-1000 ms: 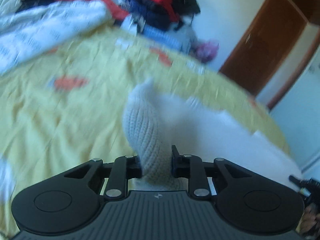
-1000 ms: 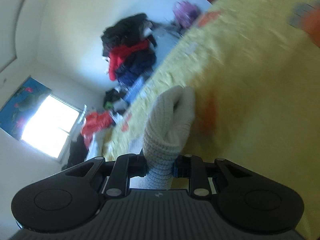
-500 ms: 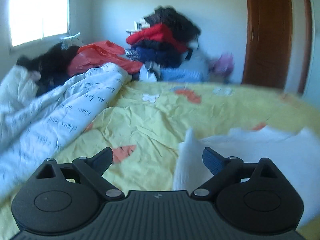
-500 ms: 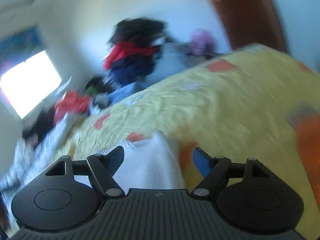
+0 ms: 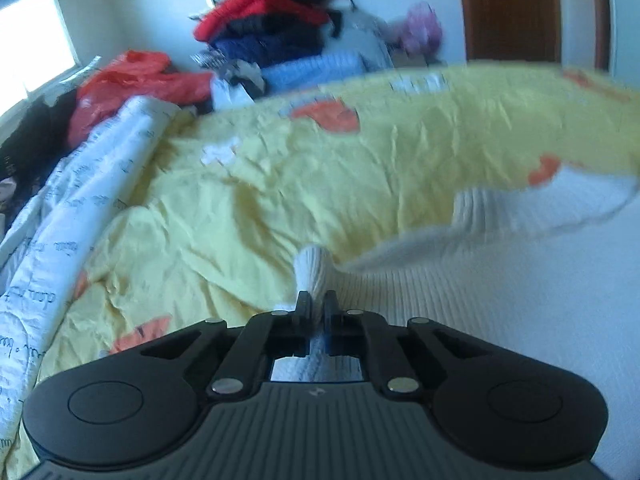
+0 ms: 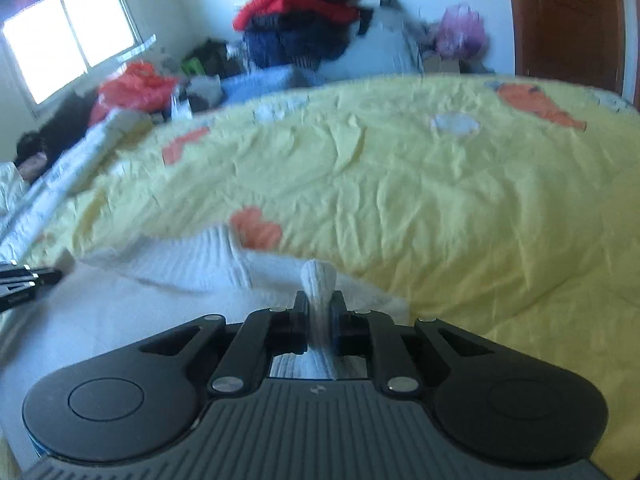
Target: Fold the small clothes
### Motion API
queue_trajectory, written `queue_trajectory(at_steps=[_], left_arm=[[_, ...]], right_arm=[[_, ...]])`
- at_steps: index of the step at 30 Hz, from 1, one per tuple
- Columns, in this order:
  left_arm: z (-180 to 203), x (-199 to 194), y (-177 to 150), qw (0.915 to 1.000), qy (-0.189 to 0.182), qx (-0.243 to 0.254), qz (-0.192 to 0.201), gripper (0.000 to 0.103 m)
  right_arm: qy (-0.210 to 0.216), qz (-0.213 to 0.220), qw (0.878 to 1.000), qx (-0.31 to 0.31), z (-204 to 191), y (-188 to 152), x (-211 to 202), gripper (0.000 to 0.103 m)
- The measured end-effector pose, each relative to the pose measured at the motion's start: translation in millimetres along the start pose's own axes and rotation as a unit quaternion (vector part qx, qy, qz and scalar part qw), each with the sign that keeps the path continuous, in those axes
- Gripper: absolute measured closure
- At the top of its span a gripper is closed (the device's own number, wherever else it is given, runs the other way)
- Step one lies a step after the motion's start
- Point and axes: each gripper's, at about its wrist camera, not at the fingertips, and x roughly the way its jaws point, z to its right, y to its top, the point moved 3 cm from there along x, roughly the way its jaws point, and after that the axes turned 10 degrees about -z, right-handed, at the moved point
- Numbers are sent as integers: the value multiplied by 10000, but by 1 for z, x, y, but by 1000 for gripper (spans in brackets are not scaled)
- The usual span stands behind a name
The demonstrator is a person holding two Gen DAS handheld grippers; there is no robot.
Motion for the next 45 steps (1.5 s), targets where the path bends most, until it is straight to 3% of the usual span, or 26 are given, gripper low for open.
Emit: queue_trajectory(at_steps=[2, 4, 7, 9, 10, 11, 13, 15, 16, 17, 19, 21, 24, 26, 28, 31, 35, 38, 39, 41, 42, 43, 45], left_arm=[[-9, -8, 6, 9994, 67, -212, 261, 98], [-15, 4, 9, 9988, 248, -395, 165, 98], [-9, 36, 1, 9978, 492, -380, -221, 98], [-2, 31, -4, 9973, 689, -248, 8, 97], [-2, 26, -5, 9973, 697, -231, 94, 94], [-2, 20, -6, 9974, 677, -203, 164, 91], [-6, 2, -8, 9966, 737, -186, 323, 90], [-9, -26, -9, 9937, 871, -265, 654, 85], [-8, -38, -9, 9919, 856, -359, 862, 66], [-5, -49, -8, 9902, 734, -472, 1087, 32], [9, -53, -3, 9890, 488, -567, 1278, 0], [33, -42, 2, 9909, 414, -352, 1229, 0], [63, -9, 2, 9966, 390, -2, 730, 0], [68, 19, -7, 9986, 439, 133, 274, 0], [54, 25, -5, 9996, 81, -235, 158, 0], [43, 36, 1, 9987, -195, -463, -84, 0], [46, 33, -1, 9990, -102, -438, -73, 0], [46, 6, -10, 9982, 331, -430, 241, 0], [45, -10, -17, 9975, 356, -433, 429, 0], [47, -37, -31, 9966, -24, -477, 668, 0], [50, -45, -39, 9960, -238, -472, 715, 0], [56, -48, -45, 9960, -369, -409, 700, 0], [68, -38, -55, 9979, -368, -263, 463, 0]], right_arm=[[188, 448, 9986, 216, 2, 10, -15, 89], [102, 674, 9972, 315, 9, 14, -13, 90], [-256, 136, 9982, 519, 23, 4, 25, 90], [-439, -35, 9980, 457, 20, -6, 37, 90], [-495, 20, 9976, 483, 19, -8, 35, 79], [-492, 60, 9973, 535, 19, -9, 31, 77], [-525, 156, 9961, 684, 19, -8, 13, 51], [-613, 567, 9945, 639, 11, -9, -16, 49], [-520, 759, 9938, 618, 4, -11, -31, 49], [-333, 848, 9940, 601, -4, -12, -38, 47], [-77, 826, 9954, 478, -22, -13, -37, 42], [-239, 591, 9980, 40, -44, -14, -15, 40], [-807, 262, 9957, -377, -53, -19, 21, 46], [-1410, 123, 9888, -475, -40, -27, 38, 46], [-1040, 181, 9944, 49, -15, -28, 35, 49], [-894, 229, 9950, 382, 2, -25, 34, 55], [-1014, 186, 9945, 195, -6, -27, 35, 51], [-1096, 346, 9932, 171, -25, -27, 19, 49], [-1009, 496, 9935, 162, -31, -32, 5, 45], [-620, 830, 9946, 13, -50, -46, -24, 39], [-523, 914, 9944, -49, -57, -53, -33, 31], [-493, 932, 9944, -110, -62, -61, -36, 23], [-661, 760, 9945, -284, -68, -75, -28, 21]])
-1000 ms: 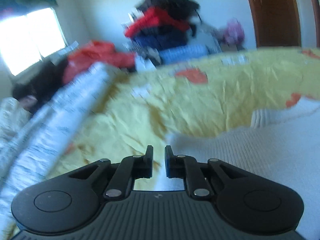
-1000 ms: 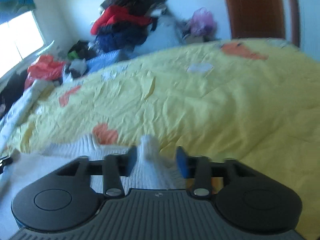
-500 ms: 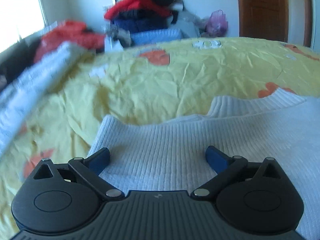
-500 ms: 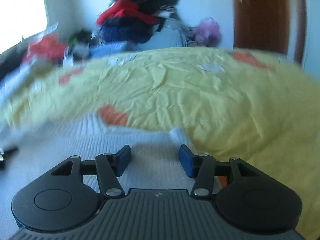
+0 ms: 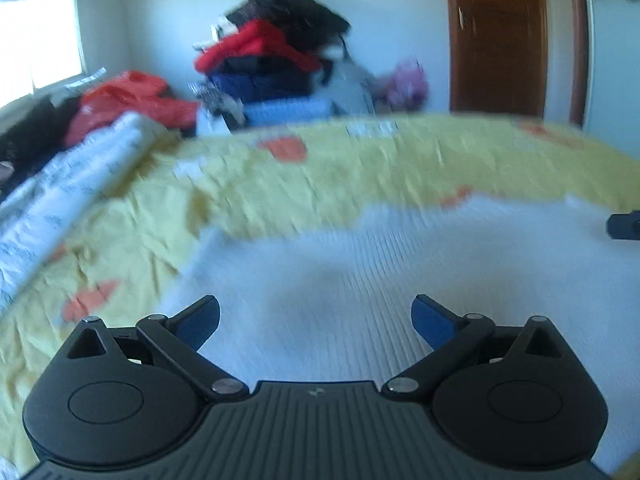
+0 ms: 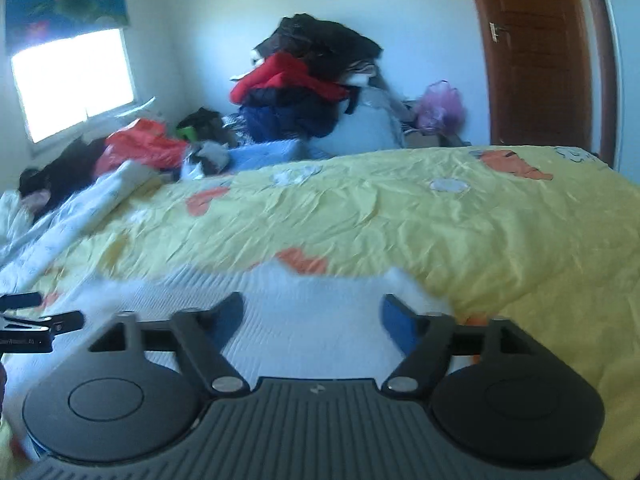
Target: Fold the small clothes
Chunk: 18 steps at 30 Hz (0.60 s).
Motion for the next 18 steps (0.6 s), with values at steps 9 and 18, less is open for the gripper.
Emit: queue_trajectory(at_steps=[9, 18], left_arm=[[-2, 26, -9, 9995, -61, -300, 91, 0], [-16, -6, -30, 9984, -234, -492, -122, 0]], right_arm=[[-615, -191, 9975, -307, 3, -20, 33, 10], [-333, 15, 9987, -383, -25, -29, -8, 8]])
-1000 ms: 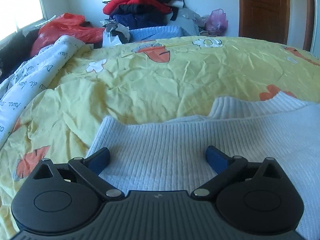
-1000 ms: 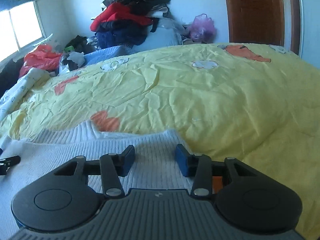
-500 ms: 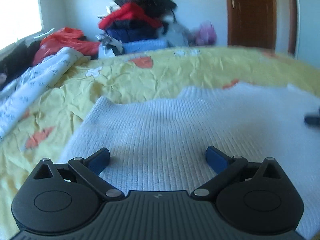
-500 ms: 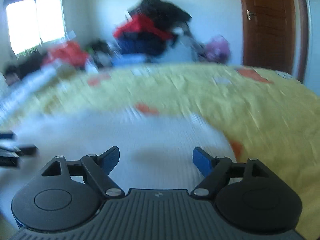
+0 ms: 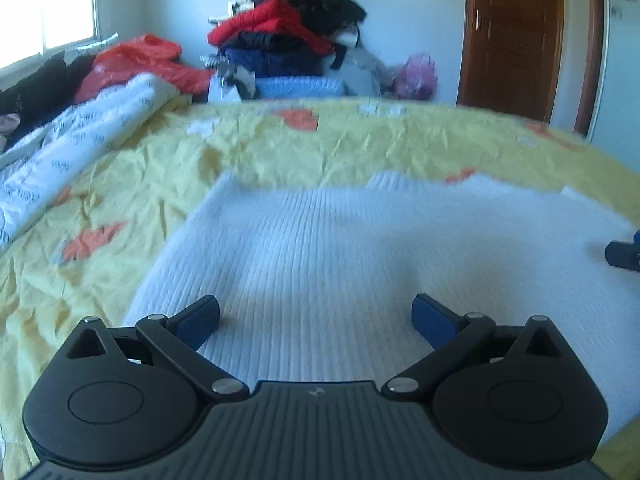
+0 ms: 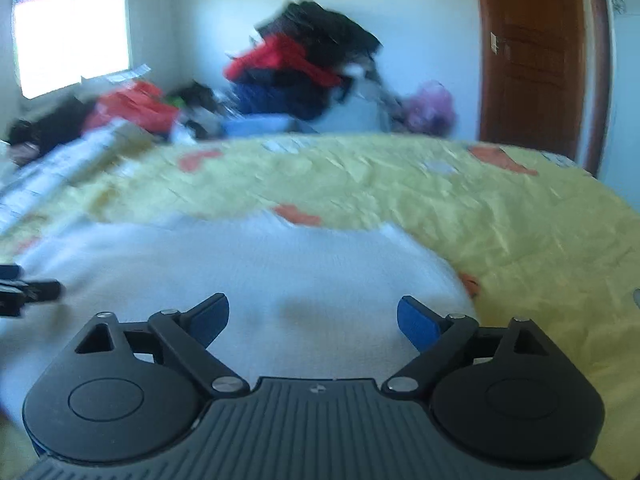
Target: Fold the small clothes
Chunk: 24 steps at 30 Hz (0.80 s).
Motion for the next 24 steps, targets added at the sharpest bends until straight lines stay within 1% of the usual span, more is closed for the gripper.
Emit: queue_trajectory(at_steps=[2, 3, 4, 6, 8, 9, 10, 11, 13, 15, 17, 19, 20, 21, 22, 24], left_arm=[[0, 5, -5, 9999, 15, 0, 119, 0], [0, 7, -5, 9999, 28, 12, 152, 0], [0, 9, -5, 9998, 37, 7, 177, 0], [0, 8, -4, 9999, 46, 7, 147, 0], [0, 3, -1, 10000, 68, -36, 29, 0], [-1, -1, -1, 9999, 77, -79, -25, 0], [-1, -8, -1, 9999, 85, -120, -48, 0], [-1, -14, -3, 9998, 79, -160, -36, 0], [-1, -25, -9, 9997, -8, -239, -32, 0], [-1, -30, -16, 9995, -42, -297, -58, 0], [0, -29, -23, 9995, -40, -293, -87, 0], [-1, -26, -26, 9996, -45, -254, -74, 0], [-1, -24, -27, 9997, -58, -236, -76, 0], [-2, -22, -27, 9997, -78, -230, -74, 0], [-3, -20, -26, 9996, -106, -242, -85, 0], [-3, -20, -26, 9996, -126, -231, -83, 0]], right_arm=[[-221, -325, 9987, -326, -8, -8, 19, 8], [-234, -305, 9985, -402, -9, -11, 25, 3], [-185, -210, 9988, -398, -8, -13, 29, 3], [-154, -306, 9989, -328, -7, -7, 30, 3], [-213, -407, 9983, -370, -9, -4, 27, 3], [-239, -442, 9981, -350, -11, -3, 23, 4], [-244, -435, 9983, -294, -14, -2, 15, 8], [-202, -389, 9987, -256, -17, -2, 9, 9], [83, -180, 9996, -192, -27, -5, -8, 7], [226, -115, 9993, -292, -41, -9, -17, 6], [330, -142, 9978, -553, -58, -15, -17, 6], [332, -306, 9957, -813, -70, -25, -8, 5], [297, -431, 9950, -848, -71, -30, 0, 3], [302, -298, 9951, -888, -72, -36, 3, 2], [326, -255, 9950, -908, -71, -37, 4, 2], [349, -405, 9947, -876, -71, -32, 3, 3]])
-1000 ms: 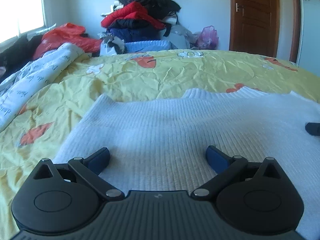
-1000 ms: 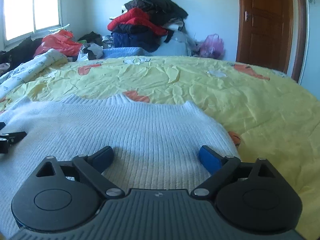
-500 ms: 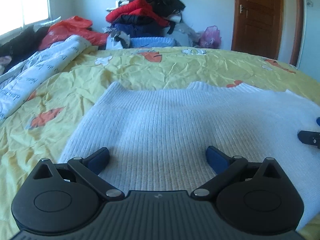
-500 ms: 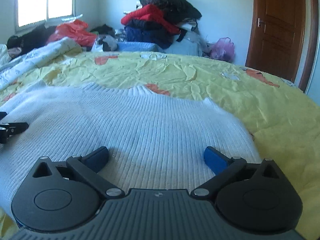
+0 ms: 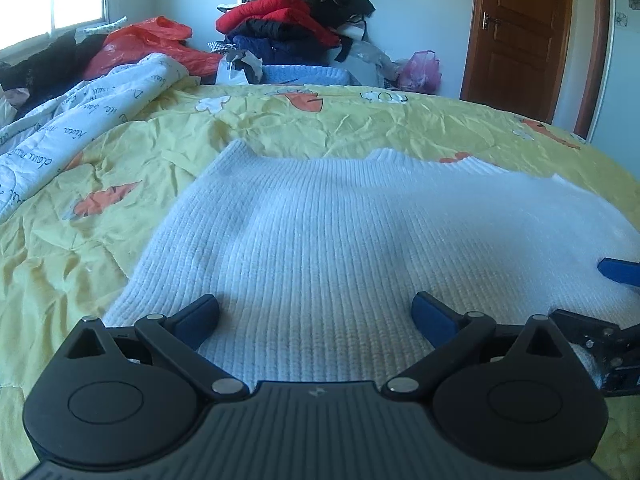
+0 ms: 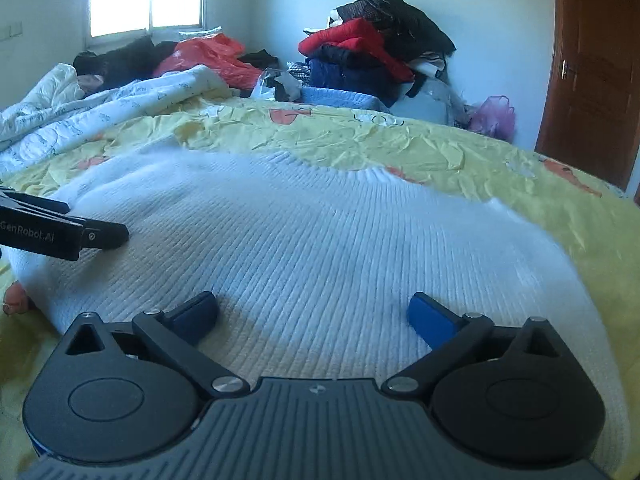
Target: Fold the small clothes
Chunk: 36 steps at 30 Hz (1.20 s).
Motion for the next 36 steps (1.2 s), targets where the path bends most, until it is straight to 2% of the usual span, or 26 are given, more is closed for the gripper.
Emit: queue_trajectory(at_steps=[2, 4, 7, 12, 15, 17, 18, 19, 21, 25, 27, 28, 30, 33, 35, 36], left_arm=[[0, 0, -2, 10000, -1, 23, 49, 0], [0, 0, -3, 10000, -8, 17, 93, 0], [0, 0, -6, 9998, -7, 28, 188, 0], [-1, 0, -9, 9996, -35, 64, 279, 0], [-1, 0, -10, 9995, -50, 74, 306, 0], [-1, -1, -11, 9994, -54, 74, 329, 0], [-1, -1, -11, 9994, -56, 76, 336, 0], [-2, -2, -10, 9994, -53, 72, 326, 0], [-2, -10, -10, 9995, -13, 33, 308, 0], [-10, -32, -23, 9990, 9, 13, 447, 0], [-13, -22, -30, 9996, 35, 125, 234, 0], [-13, -20, -33, 9993, 41, 194, 301, 0], [-13, -17, -31, 9994, 33, 198, 298, 0], [-14, -25, -27, 9995, 64, 135, 270, 0], [-18, -44, -30, 9986, 189, -13, 496, 0], [-22, -53, -34, 9978, 216, -116, 609, 0]], right_arm=[[-31, -122, 9999, -19, 0, 6, -4, 4], [24, 0, 9998, 195, 2, 9, -17, 11], [169, 212, 9984, 501, 4, 7, -32, 8], [48, -67, 9999, 80, -19, -6, -16, 4], [-81, -39, 9995, -303, -28, -14, -8, 2], [-2, -213, 9995, -238, -25, -8, -13, 2], [26, -201, 9997, -162, -20, -5, -20, 7], [32, -107, 9999, -79, -15, -3, -28, 11], [-148, 81, 9998, 87, 0, -4, -41, 10], [-572, 57, 9975, 405, 33, -21, -55, 8], [-618, -158, 9958, 663, 51, -34, -50, 7], [-551, -200, 9954, 761, 56, -41, -47, 8], [-492, -63, 9968, 623, 56, -49, -43, 4], [-756, -156, 9964, 359, 45, -44, -41, 1], [-735, 105, 9964, 407, 40, -42, -53, 6], [-691, 262, 9965, 389, 37, -42, -58, 5]])
